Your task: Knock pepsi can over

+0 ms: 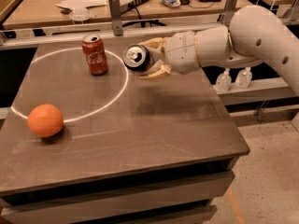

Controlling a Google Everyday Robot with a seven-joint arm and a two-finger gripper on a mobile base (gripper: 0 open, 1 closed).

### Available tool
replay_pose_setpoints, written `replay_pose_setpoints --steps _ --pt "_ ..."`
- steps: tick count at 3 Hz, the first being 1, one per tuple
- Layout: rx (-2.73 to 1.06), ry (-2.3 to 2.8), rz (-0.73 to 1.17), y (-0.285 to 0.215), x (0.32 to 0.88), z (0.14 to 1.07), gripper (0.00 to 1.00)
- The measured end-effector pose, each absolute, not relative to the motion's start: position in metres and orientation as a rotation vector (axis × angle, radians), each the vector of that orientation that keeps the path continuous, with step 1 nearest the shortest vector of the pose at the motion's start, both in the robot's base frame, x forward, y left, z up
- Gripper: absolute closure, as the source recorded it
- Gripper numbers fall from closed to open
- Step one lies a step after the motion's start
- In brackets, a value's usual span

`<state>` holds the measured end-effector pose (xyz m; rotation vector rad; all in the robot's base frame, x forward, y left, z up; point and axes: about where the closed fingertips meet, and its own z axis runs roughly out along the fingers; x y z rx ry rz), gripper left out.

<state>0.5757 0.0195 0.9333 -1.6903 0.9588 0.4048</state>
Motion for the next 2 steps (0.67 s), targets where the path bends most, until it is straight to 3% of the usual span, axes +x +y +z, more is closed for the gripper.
replay_pose_setpoints --steps 2 --pt "-1.795 0.886 0.303 0.0253 0.5661 0.9406 1.00"
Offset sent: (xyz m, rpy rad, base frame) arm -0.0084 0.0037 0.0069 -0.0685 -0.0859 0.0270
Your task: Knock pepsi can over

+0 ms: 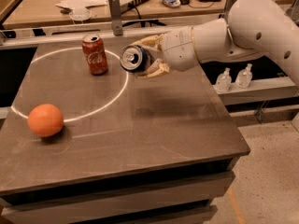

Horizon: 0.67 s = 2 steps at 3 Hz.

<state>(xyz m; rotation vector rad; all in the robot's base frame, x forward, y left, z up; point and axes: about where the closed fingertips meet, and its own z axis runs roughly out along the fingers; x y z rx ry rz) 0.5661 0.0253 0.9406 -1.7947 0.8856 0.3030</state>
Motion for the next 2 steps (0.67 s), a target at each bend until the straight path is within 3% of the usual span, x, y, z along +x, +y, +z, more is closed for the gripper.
replay_pose_setpoints --steps 2 --pt "-2.021 0.892 0.270 0.027 0.562 0.921 1.00"
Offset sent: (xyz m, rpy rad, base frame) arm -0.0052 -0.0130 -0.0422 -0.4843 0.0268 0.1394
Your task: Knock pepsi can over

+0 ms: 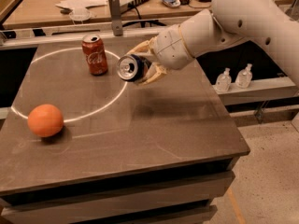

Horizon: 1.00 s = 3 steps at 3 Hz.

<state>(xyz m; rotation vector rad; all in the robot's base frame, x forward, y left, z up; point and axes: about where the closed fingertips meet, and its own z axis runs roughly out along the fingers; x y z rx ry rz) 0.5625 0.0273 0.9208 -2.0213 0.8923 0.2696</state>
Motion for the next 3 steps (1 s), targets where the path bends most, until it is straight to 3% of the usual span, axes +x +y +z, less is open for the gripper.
replay_pose_setpoints --steps 3 --pt "-2.598 0.683 -0.063 0.035 0.550 0.894 1.00"
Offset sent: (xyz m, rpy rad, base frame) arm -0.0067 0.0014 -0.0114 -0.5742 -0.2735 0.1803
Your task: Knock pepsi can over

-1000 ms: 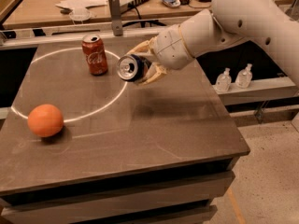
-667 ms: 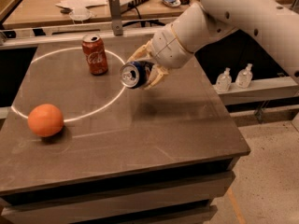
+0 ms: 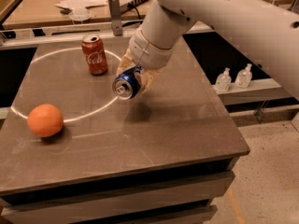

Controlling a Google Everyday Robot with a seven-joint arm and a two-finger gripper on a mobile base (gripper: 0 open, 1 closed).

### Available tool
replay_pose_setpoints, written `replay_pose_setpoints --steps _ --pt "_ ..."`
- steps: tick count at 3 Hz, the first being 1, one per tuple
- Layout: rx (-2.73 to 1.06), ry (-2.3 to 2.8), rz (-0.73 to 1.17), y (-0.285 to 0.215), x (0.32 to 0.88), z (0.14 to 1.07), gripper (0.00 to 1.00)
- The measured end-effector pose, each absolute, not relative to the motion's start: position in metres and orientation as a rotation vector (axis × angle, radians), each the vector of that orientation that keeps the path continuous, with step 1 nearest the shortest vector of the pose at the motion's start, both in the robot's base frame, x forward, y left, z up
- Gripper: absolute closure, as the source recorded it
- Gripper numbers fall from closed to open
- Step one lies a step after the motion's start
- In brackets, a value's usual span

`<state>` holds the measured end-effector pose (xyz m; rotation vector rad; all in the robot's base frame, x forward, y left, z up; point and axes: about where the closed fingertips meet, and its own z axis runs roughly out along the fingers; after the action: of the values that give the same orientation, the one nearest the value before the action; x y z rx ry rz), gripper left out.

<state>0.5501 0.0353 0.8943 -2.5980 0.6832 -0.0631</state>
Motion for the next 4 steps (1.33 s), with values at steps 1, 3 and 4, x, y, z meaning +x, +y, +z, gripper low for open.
replay_pose_setpoints --steps 1,3,4 --pt "-2.752 0.681 -0.143 0.036 0.547 0.884 0.74" --pt "-2.872 0.722 -0.216 0.035 0.541 0.875 0.19" --pt "-2.855 0.710 -0.132 0.038 0.534 0.868 0.00"
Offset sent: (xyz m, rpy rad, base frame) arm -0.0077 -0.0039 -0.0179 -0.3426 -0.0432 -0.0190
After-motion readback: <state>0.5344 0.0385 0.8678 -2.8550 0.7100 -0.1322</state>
